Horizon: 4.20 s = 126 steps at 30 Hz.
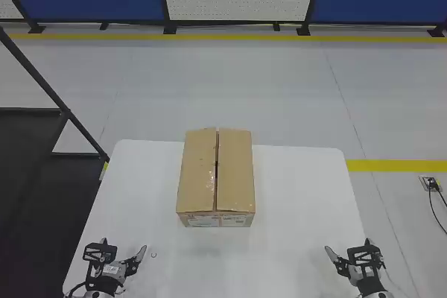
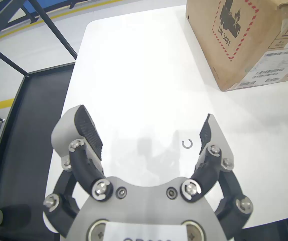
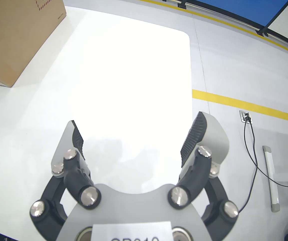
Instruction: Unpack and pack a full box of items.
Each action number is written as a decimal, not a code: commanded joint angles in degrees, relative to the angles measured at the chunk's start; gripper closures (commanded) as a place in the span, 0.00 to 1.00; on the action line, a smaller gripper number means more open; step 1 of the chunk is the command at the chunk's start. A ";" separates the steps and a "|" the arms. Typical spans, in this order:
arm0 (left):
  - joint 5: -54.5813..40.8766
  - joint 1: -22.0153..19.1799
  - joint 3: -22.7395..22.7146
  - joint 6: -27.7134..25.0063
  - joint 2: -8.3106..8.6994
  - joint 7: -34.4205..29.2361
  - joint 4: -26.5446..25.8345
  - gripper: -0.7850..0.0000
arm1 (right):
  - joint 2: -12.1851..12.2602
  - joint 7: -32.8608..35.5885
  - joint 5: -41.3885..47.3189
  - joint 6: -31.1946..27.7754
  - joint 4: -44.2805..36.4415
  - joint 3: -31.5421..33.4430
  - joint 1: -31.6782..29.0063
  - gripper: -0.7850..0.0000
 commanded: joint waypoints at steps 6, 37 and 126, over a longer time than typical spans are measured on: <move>-3.18 -1.05 -0.93 -0.79 -0.14 0.58 0.72 0.00 | -0.02 -0.15 0.15 -0.04 -0.08 -0.01 0.10 0.00; -11.46 -1.46 -5.86 -10.75 -0.12 8.86 -0.64 0.00 | -0.43 -3.76 -1.21 -5.39 -9.29 -1.81 0.74 0.00; -9.72 -28.87 17.68 -10.84 -3.67 -1.78 20.19 0.00 | -1.22 -11.40 0.95 -23.88 2.60 -13.51 13.84 0.00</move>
